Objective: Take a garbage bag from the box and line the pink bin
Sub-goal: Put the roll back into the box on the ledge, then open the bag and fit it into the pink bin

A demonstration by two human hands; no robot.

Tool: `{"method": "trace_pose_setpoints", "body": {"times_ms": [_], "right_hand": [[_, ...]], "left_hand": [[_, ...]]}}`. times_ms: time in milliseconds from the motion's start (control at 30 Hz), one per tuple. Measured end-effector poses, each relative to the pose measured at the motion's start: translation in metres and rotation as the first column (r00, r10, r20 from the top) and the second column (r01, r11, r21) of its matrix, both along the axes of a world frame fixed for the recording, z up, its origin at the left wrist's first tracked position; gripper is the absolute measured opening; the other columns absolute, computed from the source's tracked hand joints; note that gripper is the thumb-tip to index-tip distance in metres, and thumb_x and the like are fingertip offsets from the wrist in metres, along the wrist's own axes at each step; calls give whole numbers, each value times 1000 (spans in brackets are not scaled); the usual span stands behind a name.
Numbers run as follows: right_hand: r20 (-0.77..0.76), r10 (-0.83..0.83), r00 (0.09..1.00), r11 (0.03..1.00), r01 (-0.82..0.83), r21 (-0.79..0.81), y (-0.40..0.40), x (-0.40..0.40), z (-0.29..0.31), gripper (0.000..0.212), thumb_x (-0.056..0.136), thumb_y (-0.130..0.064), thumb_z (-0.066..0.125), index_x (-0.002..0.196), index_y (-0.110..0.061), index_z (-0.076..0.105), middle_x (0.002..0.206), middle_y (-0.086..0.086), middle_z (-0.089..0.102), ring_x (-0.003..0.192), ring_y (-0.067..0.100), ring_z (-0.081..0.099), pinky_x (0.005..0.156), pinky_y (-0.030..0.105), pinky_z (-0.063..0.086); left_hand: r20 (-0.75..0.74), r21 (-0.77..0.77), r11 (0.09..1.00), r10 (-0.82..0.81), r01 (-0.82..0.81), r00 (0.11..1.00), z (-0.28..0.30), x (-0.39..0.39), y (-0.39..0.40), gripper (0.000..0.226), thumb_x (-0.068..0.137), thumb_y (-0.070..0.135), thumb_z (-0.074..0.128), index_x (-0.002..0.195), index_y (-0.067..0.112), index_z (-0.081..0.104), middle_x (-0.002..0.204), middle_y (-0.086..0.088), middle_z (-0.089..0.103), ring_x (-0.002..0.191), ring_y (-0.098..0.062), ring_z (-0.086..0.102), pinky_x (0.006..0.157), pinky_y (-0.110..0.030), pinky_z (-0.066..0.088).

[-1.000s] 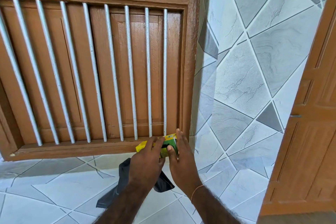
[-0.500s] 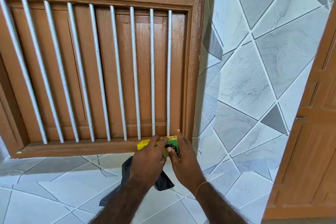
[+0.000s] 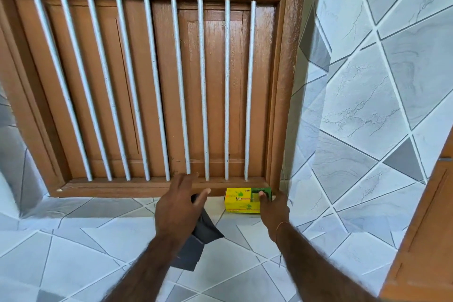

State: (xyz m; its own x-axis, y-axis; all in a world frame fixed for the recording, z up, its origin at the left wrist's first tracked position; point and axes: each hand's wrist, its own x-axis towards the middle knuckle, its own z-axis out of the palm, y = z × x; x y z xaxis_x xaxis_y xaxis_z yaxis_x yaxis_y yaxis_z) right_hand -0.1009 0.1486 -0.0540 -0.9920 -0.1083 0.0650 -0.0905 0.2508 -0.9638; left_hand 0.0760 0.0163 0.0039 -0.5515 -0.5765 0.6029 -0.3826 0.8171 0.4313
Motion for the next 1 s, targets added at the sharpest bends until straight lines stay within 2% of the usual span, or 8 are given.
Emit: {"method": "trace_pose_setpoints", "body": {"times_ms": [333, 433, 533, 633, 700, 833, 933, 1000], "right_hand": [[-135, -32, 990, 934, 78, 349, -22, -21, -6, 44, 88, -36, 57, 115, -3, 47, 113, 23, 64, 104, 43, 61, 90, 47, 51], [-391, -15, 920, 872, 203, 445, -21, -3, 5, 43, 88, -42, 57, 113, -8, 51, 110, 16, 63, 103, 36, 57, 89, 45, 49], [-454, 159, 877, 987, -155, 48, -15, 57, 32, 39, 88, -49, 58, 114, -20, 57, 108, -4, 62, 103, 10, 57, 89, 29, 49], [-274, 541, 795, 760, -602, -245, -5, 108, 49, 65, 70, -71, 61, 119, -28, 53, 109, -29, 62, 107, -12, 57, 82, 5, 44], [-274, 593, 757, 686, -653, -321, -3, 122, 41, 88, 55, -81, 65, 119, -21, 57, 109, -25, 69, 105, -6, 62, 88, 13, 48], [-256, 600, 758, 742, -647, -175, -3, 140, 25, 61, 61, -43, 85, 116, -29, 62, 113, -13, 70, 109, 8, 64, 95, 31, 50], [-251, 437, 864, 869, -477, -130, -4, 150, 27, 14, 79, -14, 72, 77, -26, 68, 73, -14, 72, 70, 7, 65, 70, 20, 52], [-194, 341, 920, 914, -373, -158, 3, 149, 30, 29, 86, -8, 65, 60, -19, 62, 53, -11, 62, 54, 3, 51, 60, 25, 53]], "left_hand": [[-143, 138, 990, 8, 12, 990, 11, -6, -1, 38, 89, 48, 60, 119, 25, 59, 120, 7, 60, 105, -16, 60, 80, -27, 46], [-180, 196, 980, 15, 21, 984, 15, -10, 0, 38, 89, 48, 60, 118, 24, 59, 117, 7, 61, 103, -13, 58, 79, -24, 42], [-311, 373, 924, 42, 81, 949, 22, -14, 1, 34, 88, 50, 60, 112, 26, 61, 112, 9, 65, 99, -9, 58, 78, -23, 45], [-423, 463, 868, 41, 177, 905, 31, -17, 4, 22, 90, 46, 58, 103, 29, 61, 98, 11, 65, 91, -8, 61, 64, -9, 43], [-473, 459, 856, 9, 238, 881, 34, -16, 6, 14, 92, 40, 59, 98, 28, 61, 91, 13, 64, 88, -5, 61, 60, -6, 43], [-566, 484, 807, -8, 339, 824, 35, -22, 6, 16, 90, 37, 62, 96, 22, 64, 91, 7, 66, 91, -13, 62, 76, -27, 49], [-589, 524, 741, -40, 420, 807, 36, -22, 16, 20, 91, 36, 62, 97, 17, 66, 90, 10, 64, 88, -9, 61, 70, -15, 45], [-602, 554, 694, -49, 461, 797, 35, -20, 22, 22, 90, 37, 62, 99, 17, 67, 92, 9, 66, 90, -10, 62, 72, -17, 47]]}}
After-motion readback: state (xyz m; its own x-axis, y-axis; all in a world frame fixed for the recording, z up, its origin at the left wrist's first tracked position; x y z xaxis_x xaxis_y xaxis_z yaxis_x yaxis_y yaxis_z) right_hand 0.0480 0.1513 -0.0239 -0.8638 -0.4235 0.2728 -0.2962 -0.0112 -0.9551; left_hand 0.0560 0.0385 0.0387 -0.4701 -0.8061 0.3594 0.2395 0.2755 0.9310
